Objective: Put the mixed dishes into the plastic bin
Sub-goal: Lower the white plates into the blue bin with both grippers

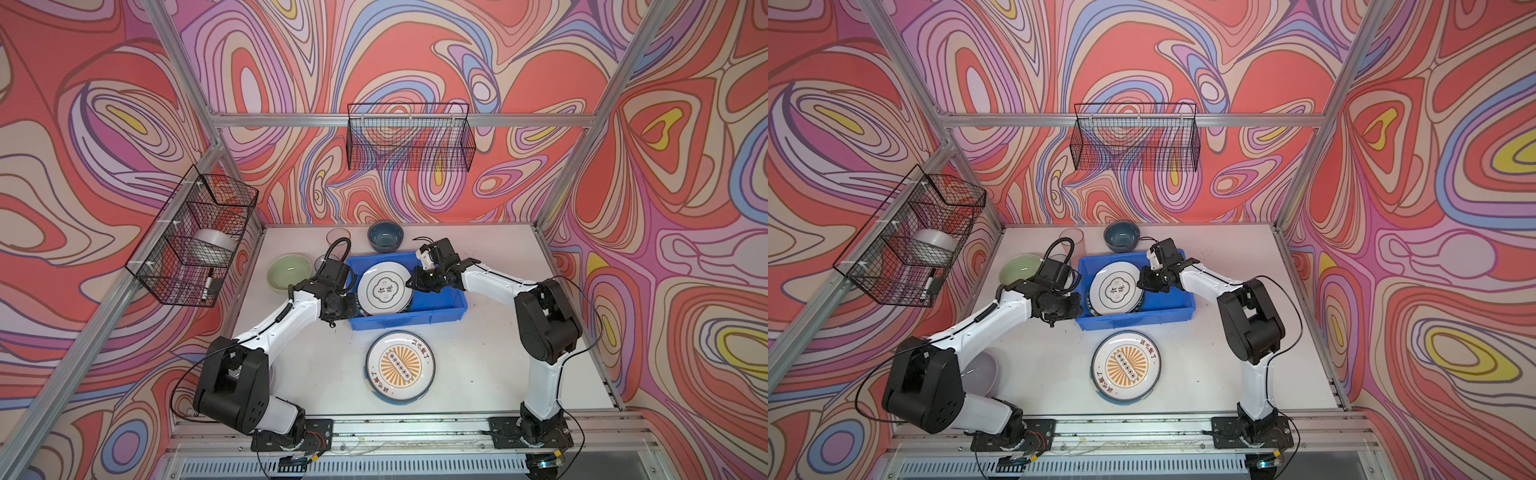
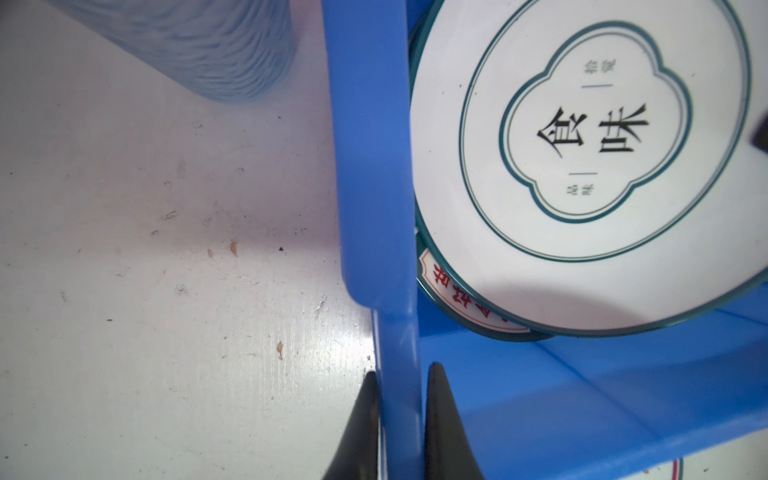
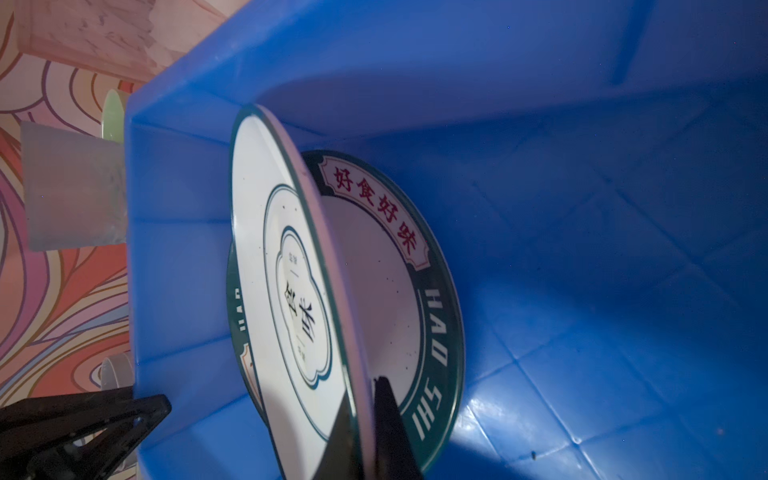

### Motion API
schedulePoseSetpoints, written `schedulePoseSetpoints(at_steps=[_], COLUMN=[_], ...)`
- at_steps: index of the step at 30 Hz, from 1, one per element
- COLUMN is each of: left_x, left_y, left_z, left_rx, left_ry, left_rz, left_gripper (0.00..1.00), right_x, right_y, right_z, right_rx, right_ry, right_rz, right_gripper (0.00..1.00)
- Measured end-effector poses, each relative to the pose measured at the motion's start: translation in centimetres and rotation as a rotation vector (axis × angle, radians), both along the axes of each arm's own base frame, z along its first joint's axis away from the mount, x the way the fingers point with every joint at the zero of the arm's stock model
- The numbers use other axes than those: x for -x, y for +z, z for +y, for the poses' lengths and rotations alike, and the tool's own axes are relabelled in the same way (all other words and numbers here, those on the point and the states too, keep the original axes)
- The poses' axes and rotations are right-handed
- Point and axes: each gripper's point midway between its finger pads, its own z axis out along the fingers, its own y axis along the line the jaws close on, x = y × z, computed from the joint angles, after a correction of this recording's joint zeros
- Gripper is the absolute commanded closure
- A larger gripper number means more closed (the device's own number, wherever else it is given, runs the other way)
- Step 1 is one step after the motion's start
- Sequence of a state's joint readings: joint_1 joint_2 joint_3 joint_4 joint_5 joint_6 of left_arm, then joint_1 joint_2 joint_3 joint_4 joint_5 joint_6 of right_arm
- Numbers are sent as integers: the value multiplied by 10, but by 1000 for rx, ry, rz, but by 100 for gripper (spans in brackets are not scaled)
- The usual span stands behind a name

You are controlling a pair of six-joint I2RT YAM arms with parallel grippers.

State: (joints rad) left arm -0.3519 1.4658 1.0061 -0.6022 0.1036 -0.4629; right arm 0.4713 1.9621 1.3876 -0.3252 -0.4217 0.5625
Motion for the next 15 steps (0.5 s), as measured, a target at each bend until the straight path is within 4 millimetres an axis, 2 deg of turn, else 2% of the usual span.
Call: schedulePoseSetpoints(at_steps=[2,7,15], left_x=[-2,-5,-7], left_y=[0,0,1], left_z=[0,1,0], left_rx=[0,-7,-9], left_ry=[2,-3,-11], left_rz=[-1,-3,-5], left_gripper=[93,97,92], right_x=[0,0,4], right_y=[0,0,-7], right_z=[0,1,-1], right_rx=[-7,-28,-13], right_ry=[1,0,2], right_rz=[1,2,17], right_gripper=[100,88,74])
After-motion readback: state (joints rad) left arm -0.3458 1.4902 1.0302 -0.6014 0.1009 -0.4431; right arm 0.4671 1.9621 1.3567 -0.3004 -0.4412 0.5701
